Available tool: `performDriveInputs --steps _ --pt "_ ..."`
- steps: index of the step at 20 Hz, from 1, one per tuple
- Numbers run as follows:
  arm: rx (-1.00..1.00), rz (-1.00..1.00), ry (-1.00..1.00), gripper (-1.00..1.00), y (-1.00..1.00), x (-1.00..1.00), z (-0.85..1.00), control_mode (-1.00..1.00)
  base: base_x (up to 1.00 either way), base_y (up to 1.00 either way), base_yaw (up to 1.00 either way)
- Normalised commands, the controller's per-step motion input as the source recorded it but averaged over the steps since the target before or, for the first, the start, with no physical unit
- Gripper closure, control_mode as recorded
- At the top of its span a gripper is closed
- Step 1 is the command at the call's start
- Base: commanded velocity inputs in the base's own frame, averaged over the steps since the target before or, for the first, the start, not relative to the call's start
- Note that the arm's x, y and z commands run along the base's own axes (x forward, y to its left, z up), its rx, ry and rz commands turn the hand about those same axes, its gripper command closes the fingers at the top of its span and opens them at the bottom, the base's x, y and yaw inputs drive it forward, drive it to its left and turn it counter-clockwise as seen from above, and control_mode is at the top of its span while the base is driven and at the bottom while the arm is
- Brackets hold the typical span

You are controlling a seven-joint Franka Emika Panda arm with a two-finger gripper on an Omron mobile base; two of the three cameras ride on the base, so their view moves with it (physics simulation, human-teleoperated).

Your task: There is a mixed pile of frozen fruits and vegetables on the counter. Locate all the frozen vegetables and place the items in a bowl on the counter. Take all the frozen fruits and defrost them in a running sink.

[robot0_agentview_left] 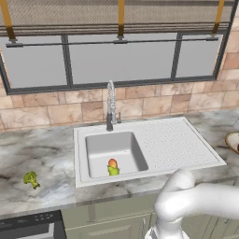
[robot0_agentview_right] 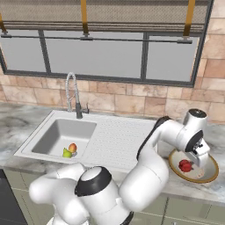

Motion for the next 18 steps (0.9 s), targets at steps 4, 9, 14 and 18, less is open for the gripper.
performDriveInputs --steps 4,9,14,18 --pt "-0.01 0.02 -0.12 -1.0 0.59 -0.46 0.37 -1.0 0.0 0.0 0.0" --pt "-0.04 0.02 -0.1 -1.0 0.87 -0.38 0.4 -1.0 0.0 0.0 0.0" --pt "-0.06 0.03 -0.1 -1.0 0.88 -0.4 0.54 -1.0 0.0 0.0 0.0" --pt "-0.05 0.05 -0.11 -1.0 0.77 -0.41 0.58 -1.0 0.0 0.0 0.0"
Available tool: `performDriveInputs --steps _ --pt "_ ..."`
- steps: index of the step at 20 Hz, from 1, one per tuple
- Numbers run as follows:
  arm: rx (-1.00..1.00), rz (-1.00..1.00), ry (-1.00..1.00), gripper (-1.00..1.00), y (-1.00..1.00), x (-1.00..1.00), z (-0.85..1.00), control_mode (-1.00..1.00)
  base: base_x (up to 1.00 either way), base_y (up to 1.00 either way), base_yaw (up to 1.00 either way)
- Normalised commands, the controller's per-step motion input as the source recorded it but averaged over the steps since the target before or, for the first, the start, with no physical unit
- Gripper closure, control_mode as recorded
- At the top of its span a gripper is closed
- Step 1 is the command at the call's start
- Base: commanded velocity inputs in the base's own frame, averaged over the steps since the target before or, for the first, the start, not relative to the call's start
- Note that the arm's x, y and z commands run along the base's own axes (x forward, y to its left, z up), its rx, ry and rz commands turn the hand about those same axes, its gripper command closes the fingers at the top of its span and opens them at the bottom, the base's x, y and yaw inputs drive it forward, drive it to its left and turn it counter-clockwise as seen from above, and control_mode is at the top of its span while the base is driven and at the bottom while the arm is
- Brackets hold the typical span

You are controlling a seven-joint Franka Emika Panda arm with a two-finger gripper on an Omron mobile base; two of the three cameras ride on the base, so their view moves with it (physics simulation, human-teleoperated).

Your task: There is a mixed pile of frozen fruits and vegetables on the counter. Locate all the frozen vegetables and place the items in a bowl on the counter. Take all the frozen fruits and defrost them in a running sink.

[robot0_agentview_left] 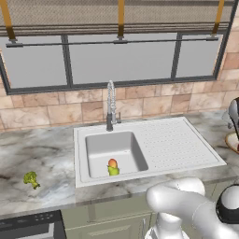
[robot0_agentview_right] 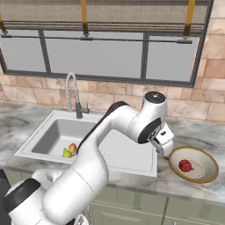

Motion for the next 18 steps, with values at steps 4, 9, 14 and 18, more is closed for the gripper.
performDriveInputs --steps 4,9,14,18 --pt "-0.06 0.07 -0.15 -1.0 0.74 -0.39 0.52 -1.0 0.0 0.0 0.0" --pt "-0.03 0.11 -0.14 -1.0 0.79 -0.16 0.54 -1.0 0.0 0.0 0.0" --pt "-0.02 0.14 -0.12 -1.0 0.74 -0.06 0.42 -1.0 0.0 0.0 0.0" --pt "-0.01 0.15 -0.1 -1.0 0.73 -0.01 0.36 -1.0 0.0 0.0 0.0"
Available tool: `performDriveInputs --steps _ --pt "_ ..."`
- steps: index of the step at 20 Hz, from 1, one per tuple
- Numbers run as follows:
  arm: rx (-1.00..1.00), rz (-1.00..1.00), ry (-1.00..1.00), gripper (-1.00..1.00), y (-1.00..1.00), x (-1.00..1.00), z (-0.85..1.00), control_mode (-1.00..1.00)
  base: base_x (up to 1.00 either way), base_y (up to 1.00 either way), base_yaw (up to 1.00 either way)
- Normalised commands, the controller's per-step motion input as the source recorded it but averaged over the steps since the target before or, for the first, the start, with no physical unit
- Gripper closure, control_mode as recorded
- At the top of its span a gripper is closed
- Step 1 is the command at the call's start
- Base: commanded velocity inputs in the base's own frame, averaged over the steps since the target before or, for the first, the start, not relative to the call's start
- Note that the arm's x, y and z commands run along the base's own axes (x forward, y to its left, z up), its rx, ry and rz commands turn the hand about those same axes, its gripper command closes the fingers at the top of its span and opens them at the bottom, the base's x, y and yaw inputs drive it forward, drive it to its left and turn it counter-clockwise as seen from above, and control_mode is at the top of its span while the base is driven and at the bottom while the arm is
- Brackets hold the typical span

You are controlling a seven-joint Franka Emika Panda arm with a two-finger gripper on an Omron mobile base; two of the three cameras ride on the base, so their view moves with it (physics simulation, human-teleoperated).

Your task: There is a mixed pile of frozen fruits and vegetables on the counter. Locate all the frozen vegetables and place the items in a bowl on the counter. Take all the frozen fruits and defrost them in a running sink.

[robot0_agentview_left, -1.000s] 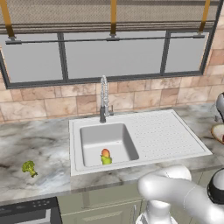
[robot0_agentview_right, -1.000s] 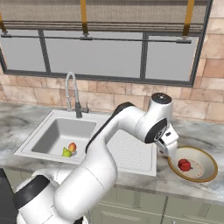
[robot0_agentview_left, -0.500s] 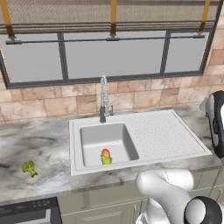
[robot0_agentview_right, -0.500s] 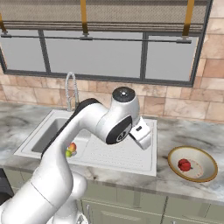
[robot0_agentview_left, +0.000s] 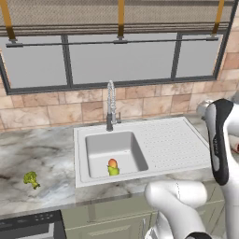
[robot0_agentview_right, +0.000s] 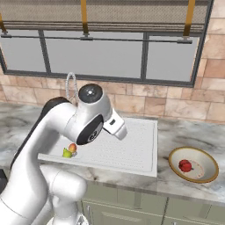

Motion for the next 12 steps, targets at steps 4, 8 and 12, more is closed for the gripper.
performDriveInputs --steps 4,8,12 --pt "0.0 0.14 -0.09 -1.0 0.73 0.0 0.37 -1.0 0.0 0.0 0.0" --pt "0.0 0.14 -0.07 -1.0 0.78 0.0 0.33 -1.0 0.0 0.0 0.0" --pt "0.0 0.14 -0.02 -1.0 0.83 0.0 0.28 -1.0 0.0 0.0 0.0"
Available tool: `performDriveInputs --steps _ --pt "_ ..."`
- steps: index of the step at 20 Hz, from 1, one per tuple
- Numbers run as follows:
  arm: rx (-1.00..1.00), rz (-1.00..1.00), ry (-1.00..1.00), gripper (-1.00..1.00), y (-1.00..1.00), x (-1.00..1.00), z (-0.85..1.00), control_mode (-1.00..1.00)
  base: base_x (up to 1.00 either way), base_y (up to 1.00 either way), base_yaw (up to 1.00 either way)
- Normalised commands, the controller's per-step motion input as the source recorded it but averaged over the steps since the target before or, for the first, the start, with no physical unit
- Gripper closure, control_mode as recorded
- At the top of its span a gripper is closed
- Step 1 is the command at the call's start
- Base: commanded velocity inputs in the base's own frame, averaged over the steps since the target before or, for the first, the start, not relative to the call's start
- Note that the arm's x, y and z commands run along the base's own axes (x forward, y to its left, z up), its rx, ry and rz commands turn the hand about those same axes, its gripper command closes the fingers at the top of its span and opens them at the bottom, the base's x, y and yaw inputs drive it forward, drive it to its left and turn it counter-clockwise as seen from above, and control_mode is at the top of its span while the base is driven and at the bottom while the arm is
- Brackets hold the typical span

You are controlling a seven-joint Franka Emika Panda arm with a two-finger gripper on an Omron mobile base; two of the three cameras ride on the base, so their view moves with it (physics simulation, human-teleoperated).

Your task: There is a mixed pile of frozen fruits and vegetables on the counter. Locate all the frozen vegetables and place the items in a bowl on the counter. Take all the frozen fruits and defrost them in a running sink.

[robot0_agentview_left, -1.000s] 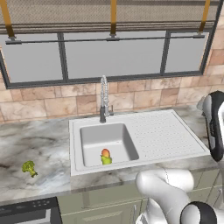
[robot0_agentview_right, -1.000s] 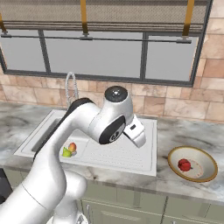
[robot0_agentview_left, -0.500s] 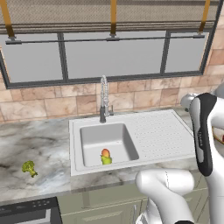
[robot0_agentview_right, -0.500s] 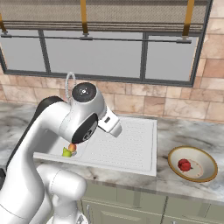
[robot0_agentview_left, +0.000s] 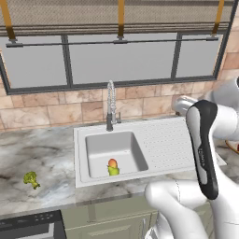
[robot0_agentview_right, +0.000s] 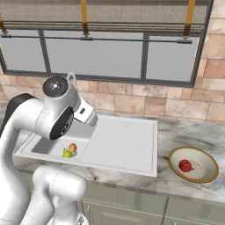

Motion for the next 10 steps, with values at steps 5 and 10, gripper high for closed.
performDriveInputs --steps 5,10 --pt "0.0 0.15 0.0 -1.0 0.86 0.0 0.26 -1.0 0.0 0.0 0.0" --pt "-0.01 0.17 0.0 -1.0 0.92 -0.13 0.12 -1.0 0.0 0.0 0.0"
